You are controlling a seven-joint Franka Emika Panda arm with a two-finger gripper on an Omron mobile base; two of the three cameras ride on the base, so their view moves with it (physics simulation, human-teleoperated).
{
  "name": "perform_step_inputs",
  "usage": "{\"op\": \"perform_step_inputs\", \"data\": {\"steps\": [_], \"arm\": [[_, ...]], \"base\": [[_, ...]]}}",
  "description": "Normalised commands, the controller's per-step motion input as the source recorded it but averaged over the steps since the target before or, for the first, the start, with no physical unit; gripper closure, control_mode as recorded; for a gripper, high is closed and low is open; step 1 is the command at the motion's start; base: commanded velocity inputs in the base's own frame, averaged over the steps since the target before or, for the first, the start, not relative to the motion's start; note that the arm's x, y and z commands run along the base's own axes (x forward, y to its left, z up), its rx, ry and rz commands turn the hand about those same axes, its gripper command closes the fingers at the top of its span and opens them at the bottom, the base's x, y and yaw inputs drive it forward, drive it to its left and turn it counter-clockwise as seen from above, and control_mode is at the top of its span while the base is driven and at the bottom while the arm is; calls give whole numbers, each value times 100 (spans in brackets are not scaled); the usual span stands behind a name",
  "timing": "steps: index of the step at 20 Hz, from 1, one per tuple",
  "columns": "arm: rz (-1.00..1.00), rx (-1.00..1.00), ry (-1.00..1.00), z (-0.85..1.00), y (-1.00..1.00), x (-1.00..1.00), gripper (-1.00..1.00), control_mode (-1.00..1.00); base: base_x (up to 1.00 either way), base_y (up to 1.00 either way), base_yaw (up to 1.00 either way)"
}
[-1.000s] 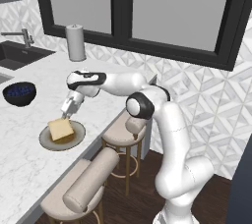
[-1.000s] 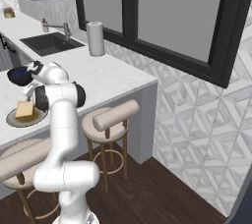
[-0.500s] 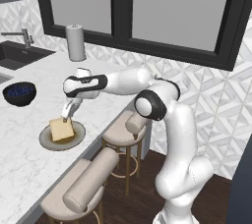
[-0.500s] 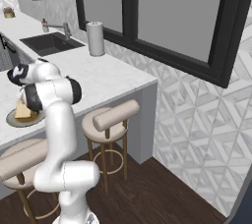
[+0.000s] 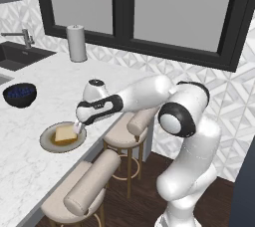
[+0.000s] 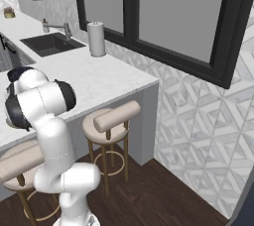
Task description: Start the toaster. Once the lever pops up, take the bread to the plate on the dining counter.
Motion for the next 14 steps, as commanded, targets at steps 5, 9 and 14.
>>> {"op": "perform_step_inputs", "data": {"steps": [5,9,14], "arm": [[-21,-1,-37,35,-37,-21,-100,-100],[-21,0,-40,66,-42,-52,-100,-100],[-18,3,-34,94,-50,-81,-100,-100]], "base": [[0,0,0],[0,0,0],[0,0,0]]}}
